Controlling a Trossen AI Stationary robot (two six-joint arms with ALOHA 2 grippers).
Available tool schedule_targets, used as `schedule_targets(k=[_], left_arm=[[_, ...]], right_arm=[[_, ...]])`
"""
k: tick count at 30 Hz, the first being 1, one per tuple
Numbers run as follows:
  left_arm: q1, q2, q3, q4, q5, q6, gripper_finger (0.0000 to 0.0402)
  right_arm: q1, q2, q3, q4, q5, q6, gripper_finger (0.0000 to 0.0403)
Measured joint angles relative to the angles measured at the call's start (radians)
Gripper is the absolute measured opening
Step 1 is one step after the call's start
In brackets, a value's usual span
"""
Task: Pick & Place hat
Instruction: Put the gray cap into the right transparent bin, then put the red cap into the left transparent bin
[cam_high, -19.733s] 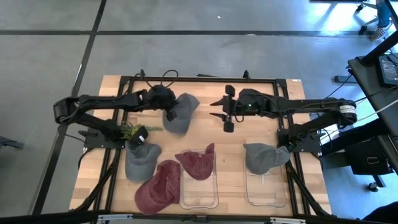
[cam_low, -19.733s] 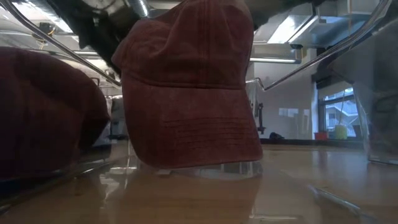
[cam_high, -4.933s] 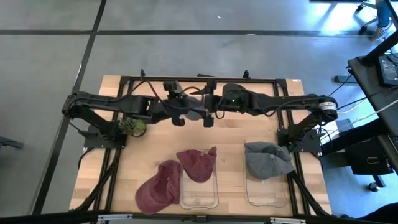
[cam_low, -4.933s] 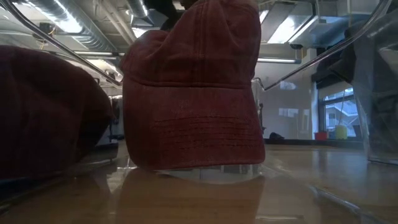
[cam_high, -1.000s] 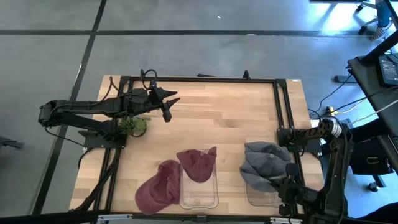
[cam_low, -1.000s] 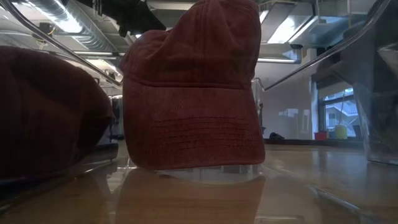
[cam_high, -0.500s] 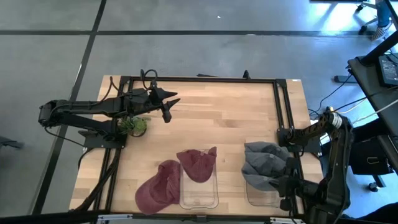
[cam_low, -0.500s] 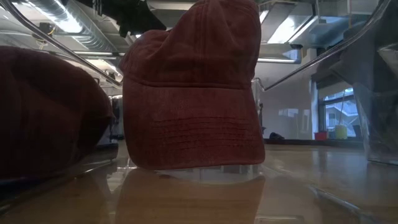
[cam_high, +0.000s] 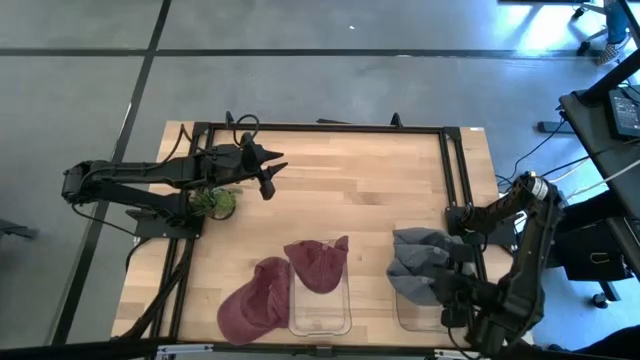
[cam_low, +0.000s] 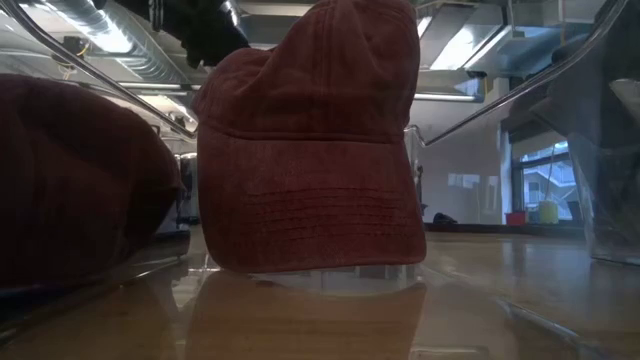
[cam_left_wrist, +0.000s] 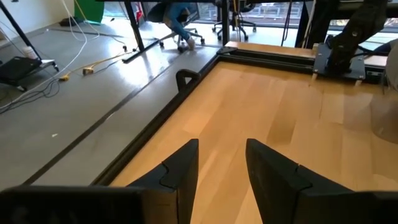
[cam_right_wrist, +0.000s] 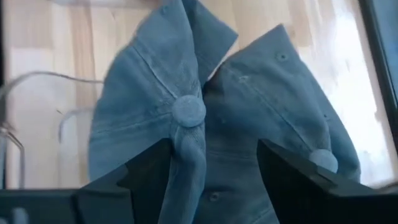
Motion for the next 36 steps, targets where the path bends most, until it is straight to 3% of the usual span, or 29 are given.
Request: schedule_targets(k=[12, 19, 23, 27, 30, 33, 36], left_arm=[[0.0, 0.0, 0.0, -0.011, 0.0, -0.001, 0.0128], [0.0, 0.0, 0.0, -0.047, 0.0, 0.0, 0.0132], [0.0, 0.0, 0.0, -0.056, 0.0, 0.001, 0.0129], [0.0, 0.0, 0.0, -0.061, 0.003, 0.007, 0.0128], [0.0, 0.0, 0.0, -0.081, 0.077, -0.002, 0.0131], [0.0, 0.0, 0.0, -0.103, 0.237, -0.06, 0.0132], [0.0, 0.0, 0.0, -0.137, 0.433, -0.091, 0.013]], right_arm=[[-0.122, -0.029, 0.0, 0.001, -0.141, -0.247, 0.0239], [-0.138, -0.138, 0.0, 0.0, -0.133, -0.325, 0.0239], [-0.138, -0.205, 0.0, -0.001, -0.045, -0.38, 0.0239], [-0.161, -0.265, 0.0, 0.0, 0.196, -0.419, 0.0239], [-0.223, -0.298, 0.0, 0.003, 0.34, -0.427, 0.0239], [-0.34, -0.335, 0.0, 0.02, 0.29, -0.428, 0.0239], [-0.458, -0.36, 0.0, 0.102, 0.248, -0.552, 0.024]])
